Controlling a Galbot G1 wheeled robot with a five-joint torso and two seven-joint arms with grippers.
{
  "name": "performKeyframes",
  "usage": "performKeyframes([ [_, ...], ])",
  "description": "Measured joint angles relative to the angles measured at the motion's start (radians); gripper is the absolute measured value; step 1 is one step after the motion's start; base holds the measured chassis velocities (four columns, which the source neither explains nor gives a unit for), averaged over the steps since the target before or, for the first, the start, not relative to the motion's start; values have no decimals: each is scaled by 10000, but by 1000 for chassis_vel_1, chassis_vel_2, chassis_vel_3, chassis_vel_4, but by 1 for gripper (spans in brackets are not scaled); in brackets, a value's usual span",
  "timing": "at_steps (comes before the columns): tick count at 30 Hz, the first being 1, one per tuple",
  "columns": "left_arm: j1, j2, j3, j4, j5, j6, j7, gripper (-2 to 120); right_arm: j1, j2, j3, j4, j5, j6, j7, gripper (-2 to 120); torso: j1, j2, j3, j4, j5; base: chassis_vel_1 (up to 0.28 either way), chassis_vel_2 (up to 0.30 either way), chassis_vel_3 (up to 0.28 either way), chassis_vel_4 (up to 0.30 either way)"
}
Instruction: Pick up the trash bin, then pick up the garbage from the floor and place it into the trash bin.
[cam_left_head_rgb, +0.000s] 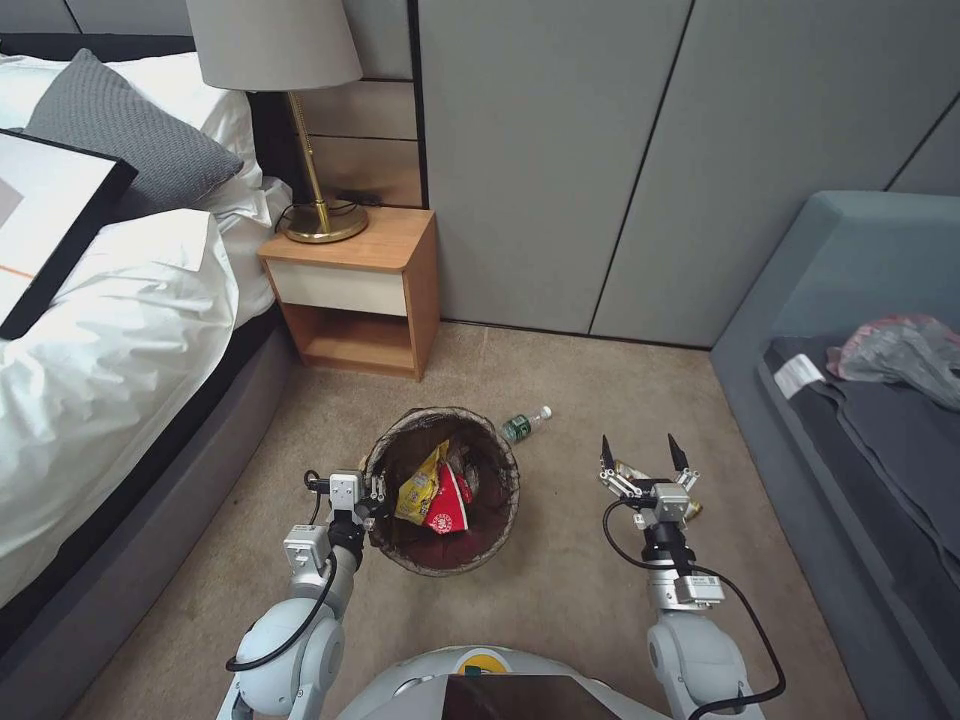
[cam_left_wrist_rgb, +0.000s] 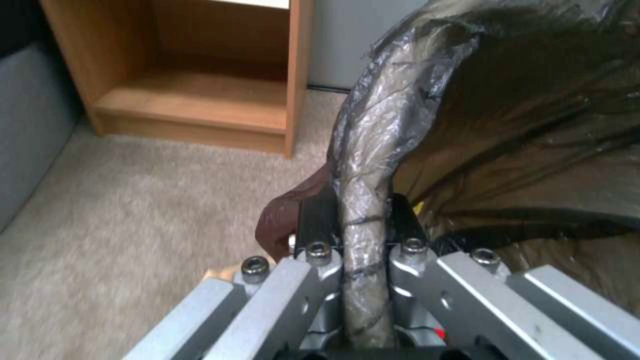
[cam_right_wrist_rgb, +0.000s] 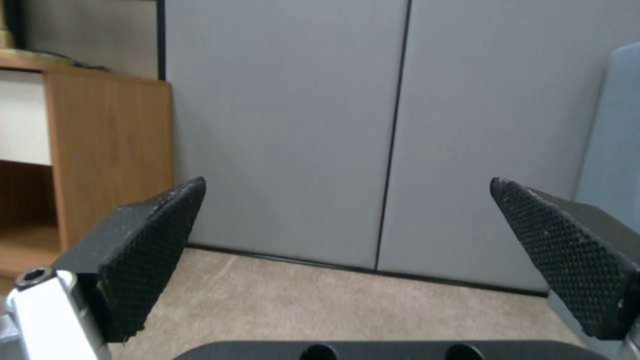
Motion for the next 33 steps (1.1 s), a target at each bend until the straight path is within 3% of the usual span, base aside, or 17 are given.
performKeyframes([
  [8, 23, -9, -1, 3, 2, -21, -9, 2, 311, -56, 185, -306, -396, 589, 70, 100, 1, 0, 1, -1, 0, -147, 157, 158, -133],
  [16, 35, 6, -4, -44, 3, -21, -13, 2, 653, -413, 579, -460, -1124, 375, 346, 100, -1, 0, -2, -1, -1, 5, -7, -13, 7],
  [17, 33, 11, -3, -58, 6, -21, -13, 2, 810, -595, 918, -517, -1463, -197, 152, 100, -1, 0, -2, -1, 3, 0, 0, 0, 0],
  [18, 33, 11, -3, -58, 6, -21, -13, 2, 810, -595, 918, -517, -1463, -197, 152, 100, -1, 0, -2, -1, 3, 0, 0, 0, 0],
  [20, 58, 10, 0, -84, 21, -21, -15, 2, 906, -981, 1632, -612, -1673, -1316, -1016, 100, -1, 0, -2, -2, -3, 0, 0, 0, 0],
  [22, 77, 10, 3, -88, 20, -21, -14, 2, 904, -1092, 1793, -645, -1692, -1639, -1375, 100, -1, 0, -1, -2, 0, 0, 0, 0, 0],
  [24, 113, 5, 4, -92, 20, -21, -11, 2, 857, -1407, 2113, -838, -1474, -2552, -2275, 100, -1, 0, -2, -3, 1, 0, 0, 0, 0],
  [33, 105, 40, 21, -92, 30, -21, -13, 2, 703, -1899, 2296, -1607, -1604, -3768, -4171, 100, -1, 0, -1, -2, 2, 0, 0, 0, 0],
])
